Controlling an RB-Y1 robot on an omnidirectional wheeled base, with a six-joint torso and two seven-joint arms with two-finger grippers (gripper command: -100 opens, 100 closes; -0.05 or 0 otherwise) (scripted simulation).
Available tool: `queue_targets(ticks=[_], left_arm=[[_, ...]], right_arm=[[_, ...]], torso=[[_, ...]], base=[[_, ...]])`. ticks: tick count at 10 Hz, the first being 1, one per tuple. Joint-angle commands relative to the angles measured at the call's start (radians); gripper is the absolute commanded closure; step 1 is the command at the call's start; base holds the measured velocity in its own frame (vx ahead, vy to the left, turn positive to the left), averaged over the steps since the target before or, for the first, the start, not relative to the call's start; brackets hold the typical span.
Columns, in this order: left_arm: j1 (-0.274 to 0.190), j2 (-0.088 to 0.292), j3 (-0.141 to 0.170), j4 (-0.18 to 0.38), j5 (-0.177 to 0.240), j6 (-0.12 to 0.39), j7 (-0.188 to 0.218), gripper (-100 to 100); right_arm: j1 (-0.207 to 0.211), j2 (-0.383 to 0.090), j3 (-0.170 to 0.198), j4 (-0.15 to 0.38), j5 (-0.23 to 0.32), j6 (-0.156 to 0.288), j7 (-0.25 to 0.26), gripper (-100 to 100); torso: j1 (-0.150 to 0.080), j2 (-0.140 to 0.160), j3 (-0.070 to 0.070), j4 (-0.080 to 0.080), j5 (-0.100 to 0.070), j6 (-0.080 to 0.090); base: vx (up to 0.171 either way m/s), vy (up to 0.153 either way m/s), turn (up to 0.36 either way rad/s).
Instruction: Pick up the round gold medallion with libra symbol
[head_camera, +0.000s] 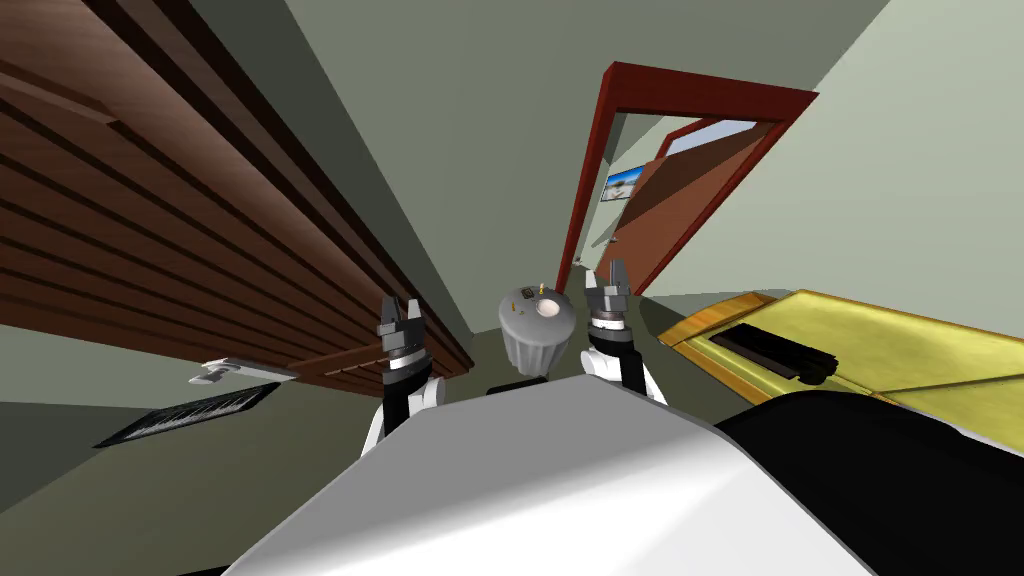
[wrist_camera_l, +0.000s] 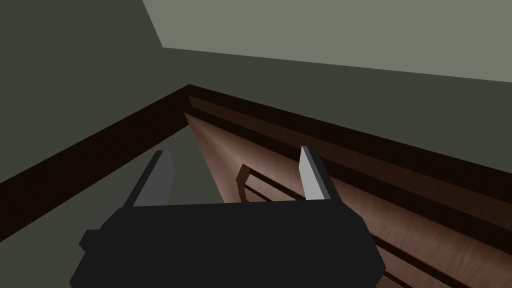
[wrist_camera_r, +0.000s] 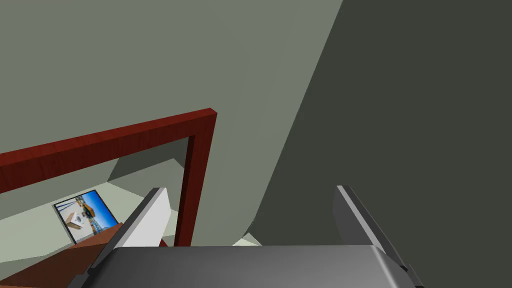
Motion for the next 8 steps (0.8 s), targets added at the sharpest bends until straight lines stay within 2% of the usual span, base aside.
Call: queue_targets(ticks=[1, 4, 7, 8], left_arm=[[0.000, 0.000, 0.000, 0.000, 0.000, 0.000, 0.000, 0], [0.000, 0.000, 0.000, 0.000, 0.000, 0.000, 0.000, 0], [0.000, 0.000, 0.000, 0.000, 0.000, 0.000, 0.000, 0], [0.000, 0.000, 0.000, 0.000, 0.000, 0.000, 0.000, 0]], right_arm=[[-0.008, -0.037, -0.009, 0.027, 0.004, 0.006, 0.016, -100], [-0.029, -0.088, -0.029, 0.095, 0.013, 0.023, 0.052, -100], [-0.060, -0.140, -0.054, 0.191, 0.026, 0.052, 0.103, -100], [-0.060, -0.140, -0.054, 0.197, 0.026, 0.052, 0.103, -100]], torso=[[0.000, 0.000, 0.000, 0.000, 0.000, 0.000], [-0.002, 0.005, 0.003, 0.001, 0.000, 0.000], [-0.003, 0.005, 0.003, 0.001, -0.001, 0.000], [-0.003, 0.005, 0.003, 0.001, -0.001, 0.000]], base=[[-0.056, 0.006, 0.168], [-0.086, -0.021, 0.181], [-0.082, -0.036, 0.218], [-0.057, -0.033, 0.157]])
